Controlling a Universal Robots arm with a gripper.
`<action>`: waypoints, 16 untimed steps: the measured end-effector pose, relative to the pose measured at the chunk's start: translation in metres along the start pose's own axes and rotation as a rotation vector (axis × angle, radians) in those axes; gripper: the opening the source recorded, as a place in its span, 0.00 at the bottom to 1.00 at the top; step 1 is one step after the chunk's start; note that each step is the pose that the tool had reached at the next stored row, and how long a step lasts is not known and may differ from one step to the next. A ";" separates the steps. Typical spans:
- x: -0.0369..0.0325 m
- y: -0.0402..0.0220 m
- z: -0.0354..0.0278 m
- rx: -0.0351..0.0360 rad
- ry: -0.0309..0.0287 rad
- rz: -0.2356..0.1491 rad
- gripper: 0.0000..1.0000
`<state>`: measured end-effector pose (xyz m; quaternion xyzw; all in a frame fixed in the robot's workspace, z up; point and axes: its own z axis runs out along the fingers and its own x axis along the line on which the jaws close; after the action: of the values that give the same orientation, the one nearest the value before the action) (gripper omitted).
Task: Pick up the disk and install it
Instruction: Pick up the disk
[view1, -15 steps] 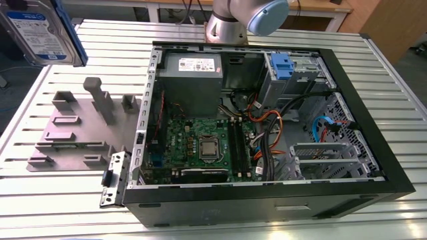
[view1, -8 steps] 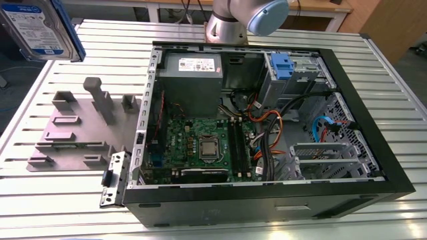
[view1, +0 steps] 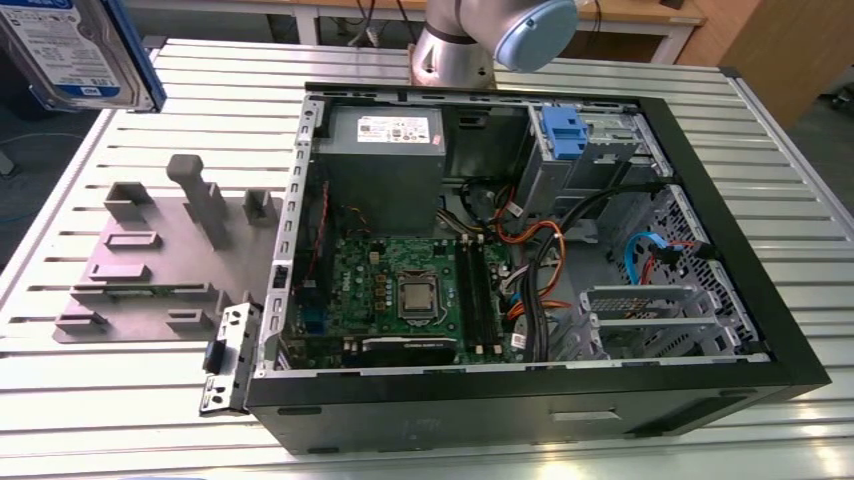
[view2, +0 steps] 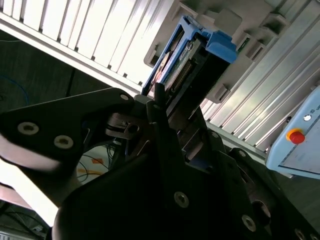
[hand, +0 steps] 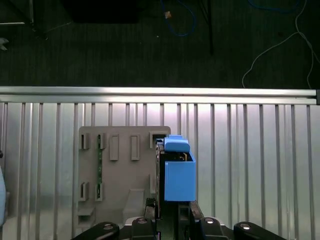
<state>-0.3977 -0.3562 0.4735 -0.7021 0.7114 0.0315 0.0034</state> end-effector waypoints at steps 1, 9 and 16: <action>0.0000 0.0000 -0.0007 0.0000 0.0000 0.000 0.35; -0.0001 0.0001 -0.0025 -0.0003 0.0001 0.000 0.35; -0.0006 0.0005 -0.0127 0.0000 0.0004 0.000 0.35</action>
<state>-0.3977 -0.3562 0.4862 -0.7021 0.7114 0.0313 0.0033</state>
